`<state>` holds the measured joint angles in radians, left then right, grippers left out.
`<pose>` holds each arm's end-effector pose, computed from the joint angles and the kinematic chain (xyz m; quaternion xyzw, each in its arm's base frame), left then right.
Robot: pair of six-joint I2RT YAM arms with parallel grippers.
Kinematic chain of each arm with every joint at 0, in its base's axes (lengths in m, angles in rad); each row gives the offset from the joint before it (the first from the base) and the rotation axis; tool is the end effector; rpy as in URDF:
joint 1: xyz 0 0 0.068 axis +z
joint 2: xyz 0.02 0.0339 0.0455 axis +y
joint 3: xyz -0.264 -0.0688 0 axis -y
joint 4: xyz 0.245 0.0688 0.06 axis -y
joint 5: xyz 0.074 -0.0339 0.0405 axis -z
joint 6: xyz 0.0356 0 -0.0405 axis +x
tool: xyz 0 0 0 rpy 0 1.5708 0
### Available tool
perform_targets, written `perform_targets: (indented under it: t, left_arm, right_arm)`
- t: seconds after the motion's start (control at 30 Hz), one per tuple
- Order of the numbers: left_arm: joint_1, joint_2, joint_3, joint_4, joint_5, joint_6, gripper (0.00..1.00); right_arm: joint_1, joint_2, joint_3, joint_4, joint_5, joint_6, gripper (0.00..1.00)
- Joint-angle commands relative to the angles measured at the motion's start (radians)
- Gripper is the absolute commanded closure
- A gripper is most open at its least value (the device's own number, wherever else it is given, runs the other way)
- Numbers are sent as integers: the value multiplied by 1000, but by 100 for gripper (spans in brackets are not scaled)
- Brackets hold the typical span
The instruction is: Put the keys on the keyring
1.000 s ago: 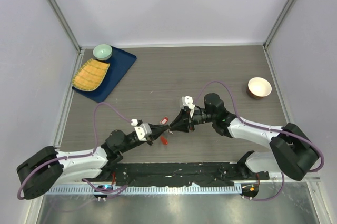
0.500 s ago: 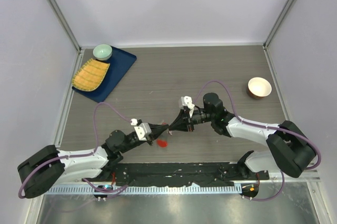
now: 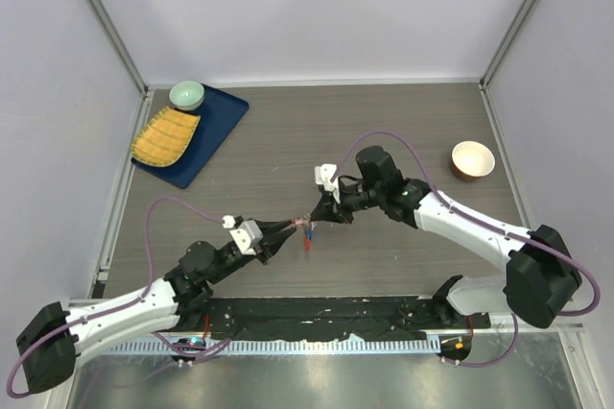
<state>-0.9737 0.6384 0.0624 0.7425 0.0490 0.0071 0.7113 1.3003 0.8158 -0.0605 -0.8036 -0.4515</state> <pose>0.0852 -0.1285 0.2059 0.3206 0.5608 -0.3687 0.6685 0.1943 0.2013 0.2557 -0.6008 0.5648 0.3964 0.4037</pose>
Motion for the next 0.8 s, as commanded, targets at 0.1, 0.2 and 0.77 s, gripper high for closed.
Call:
perform_targets:
  t: [0.1, 0.2, 0.77]
  left_arm:
    - [20, -16, 36, -190, -52, -44, 72]
    - [56, 59, 34, -108, 23, -52, 66]
    - [155, 392, 80, 370, 304, -24, 54]
  right_arm:
    - [16, 40, 207, -386, 138, -292, 99]
    - [28, 68, 264, -478, 177, -347, 99]
    - [117, 106, 316, -578, 228, -397, 99]
